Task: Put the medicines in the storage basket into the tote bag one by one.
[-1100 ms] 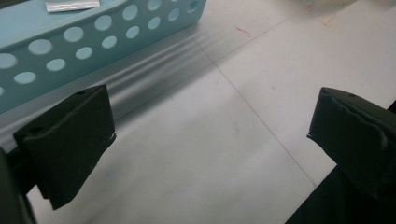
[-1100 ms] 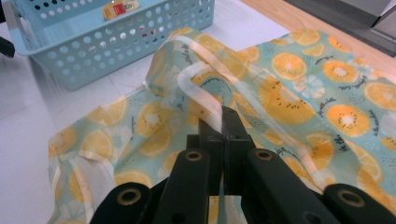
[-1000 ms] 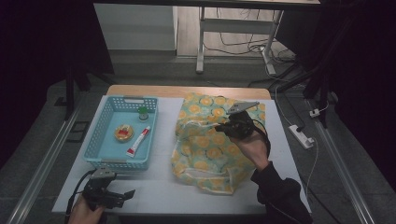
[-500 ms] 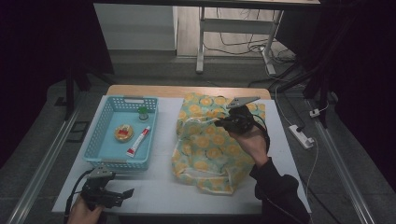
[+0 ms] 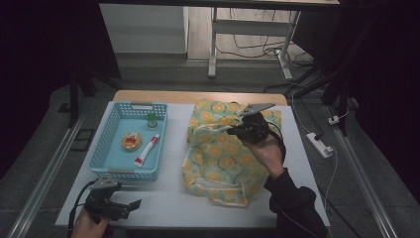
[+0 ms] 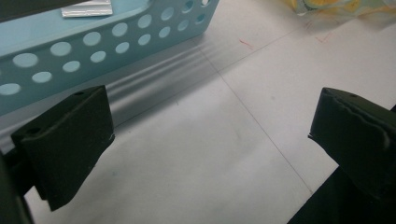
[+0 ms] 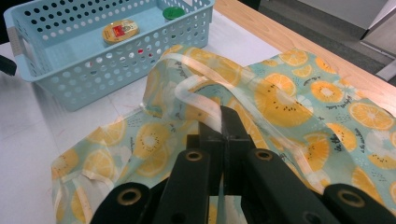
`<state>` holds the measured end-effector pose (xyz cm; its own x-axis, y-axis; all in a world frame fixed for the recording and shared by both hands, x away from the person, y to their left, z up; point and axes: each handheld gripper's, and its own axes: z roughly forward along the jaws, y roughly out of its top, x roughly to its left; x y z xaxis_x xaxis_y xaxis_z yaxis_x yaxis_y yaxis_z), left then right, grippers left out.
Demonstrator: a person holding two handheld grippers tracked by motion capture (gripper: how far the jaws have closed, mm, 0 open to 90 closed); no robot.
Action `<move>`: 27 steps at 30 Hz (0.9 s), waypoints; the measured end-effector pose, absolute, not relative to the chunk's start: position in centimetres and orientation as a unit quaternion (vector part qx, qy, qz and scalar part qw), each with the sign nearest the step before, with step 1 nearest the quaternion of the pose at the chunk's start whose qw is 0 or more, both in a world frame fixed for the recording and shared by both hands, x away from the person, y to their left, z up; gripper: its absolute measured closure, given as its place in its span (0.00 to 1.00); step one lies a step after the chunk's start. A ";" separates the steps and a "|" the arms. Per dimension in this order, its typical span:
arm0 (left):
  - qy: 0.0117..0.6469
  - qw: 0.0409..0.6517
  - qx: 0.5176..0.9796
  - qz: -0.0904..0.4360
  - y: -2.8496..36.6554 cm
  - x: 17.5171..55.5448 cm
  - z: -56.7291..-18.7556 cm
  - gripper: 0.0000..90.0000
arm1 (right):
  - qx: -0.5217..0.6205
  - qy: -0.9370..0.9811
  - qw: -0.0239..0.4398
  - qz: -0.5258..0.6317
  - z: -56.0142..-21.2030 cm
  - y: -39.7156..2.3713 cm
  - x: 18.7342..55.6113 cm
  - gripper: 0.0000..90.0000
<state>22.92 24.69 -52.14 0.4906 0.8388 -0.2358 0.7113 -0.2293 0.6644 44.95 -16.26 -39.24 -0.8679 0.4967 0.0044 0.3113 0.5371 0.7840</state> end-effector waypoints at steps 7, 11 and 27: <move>0.499 0.388 0.771 0.077 25.0 22.9 -52.1 0.00 | 0.231 0.869 0.102 0.425 -39.7 -16.6 44.9 0.99; 0.500 0.390 0.769 0.077 25.0 22.9 -52.1 0.00 | 0.233 0.868 0.099 0.427 -39.9 -16.9 44.9 0.99; 0.493 0.402 0.767 0.080 25.4 22.9 -51.5 0.00 | 0.223 0.870 0.086 0.431 -40.2 -17.1 44.8 0.99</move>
<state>22.90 25.40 -51.48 0.5017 0.8204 -0.2742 0.6922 -0.1906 0.6961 44.80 -17.15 -40.17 -0.8853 0.4631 0.0419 0.3141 0.5292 0.7882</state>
